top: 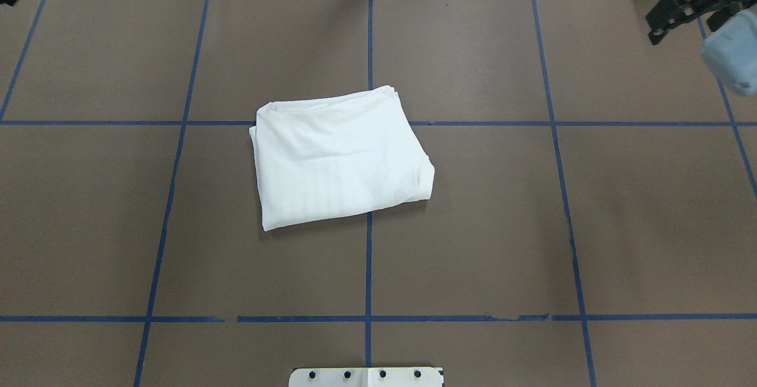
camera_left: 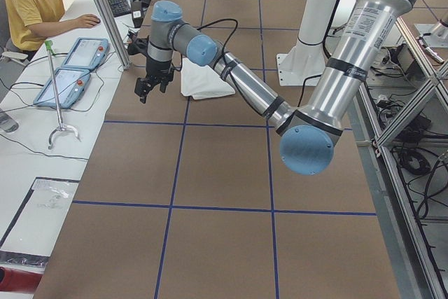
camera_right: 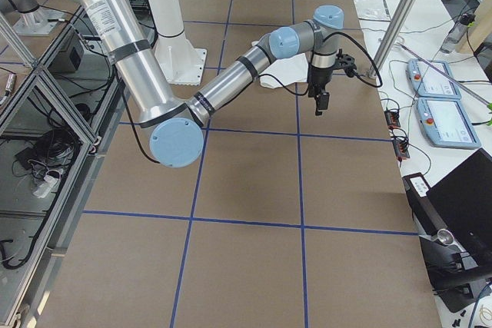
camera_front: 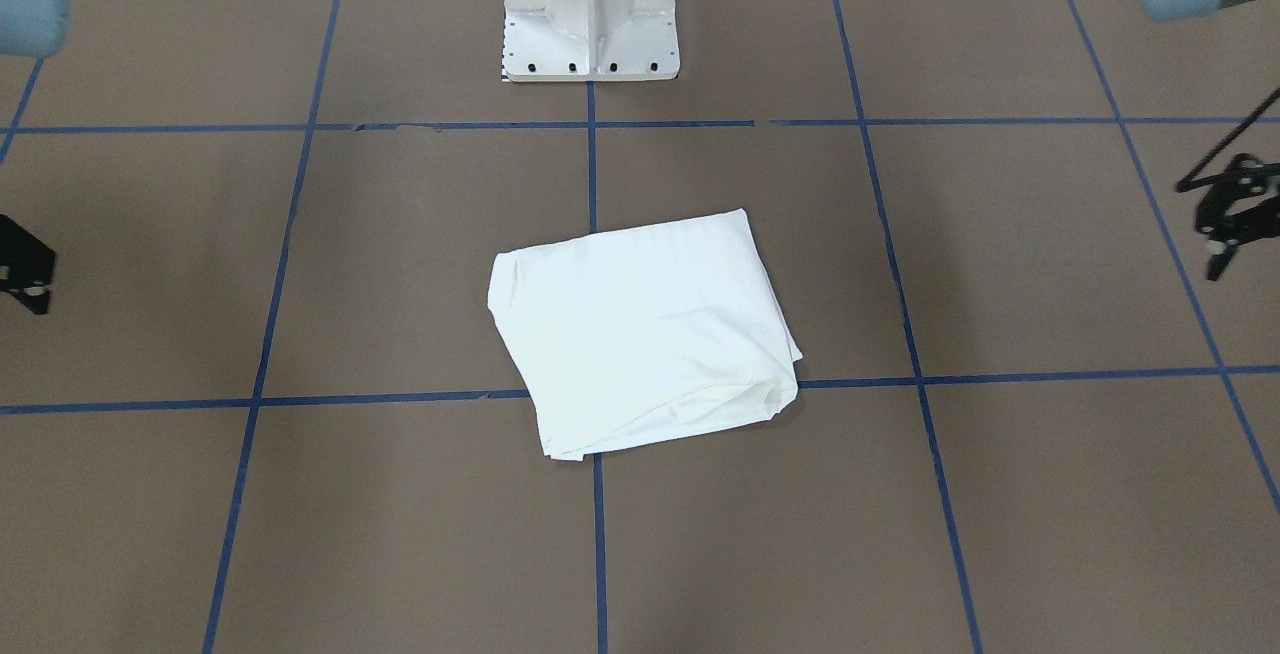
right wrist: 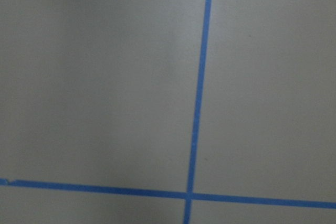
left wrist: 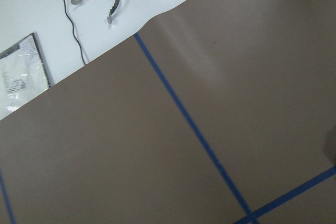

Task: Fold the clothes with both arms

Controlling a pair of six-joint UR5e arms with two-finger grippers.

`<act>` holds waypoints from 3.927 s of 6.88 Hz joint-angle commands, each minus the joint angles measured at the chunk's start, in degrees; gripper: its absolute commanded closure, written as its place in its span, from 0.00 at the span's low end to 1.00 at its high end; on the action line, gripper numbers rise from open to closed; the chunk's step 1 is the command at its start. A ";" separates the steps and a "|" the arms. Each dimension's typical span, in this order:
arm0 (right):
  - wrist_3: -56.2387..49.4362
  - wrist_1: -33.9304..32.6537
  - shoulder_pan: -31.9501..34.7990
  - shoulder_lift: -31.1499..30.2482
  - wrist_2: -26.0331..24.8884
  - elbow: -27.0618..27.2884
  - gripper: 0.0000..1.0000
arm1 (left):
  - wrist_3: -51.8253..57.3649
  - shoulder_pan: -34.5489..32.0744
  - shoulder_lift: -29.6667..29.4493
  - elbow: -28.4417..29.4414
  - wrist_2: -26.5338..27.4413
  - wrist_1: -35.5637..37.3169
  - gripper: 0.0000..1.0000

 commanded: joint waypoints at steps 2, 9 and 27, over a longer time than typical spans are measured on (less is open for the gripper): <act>-30.45 -1.35 15.71 -17.96 4.66 1.20 0.00 | 6.44 -9.36 10.29 0.38 -2.55 2.78 0.00; -32.97 0.86 22.51 -31.11 4.39 0.94 0.00 | 6.10 -12.10 28.60 3.12 -18.91 0.76 0.00; -24.89 14.04 16.97 -32.26 4.48 -2.93 0.00 | 5.74 -12.98 28.07 1.80 -18.02 0.05 0.00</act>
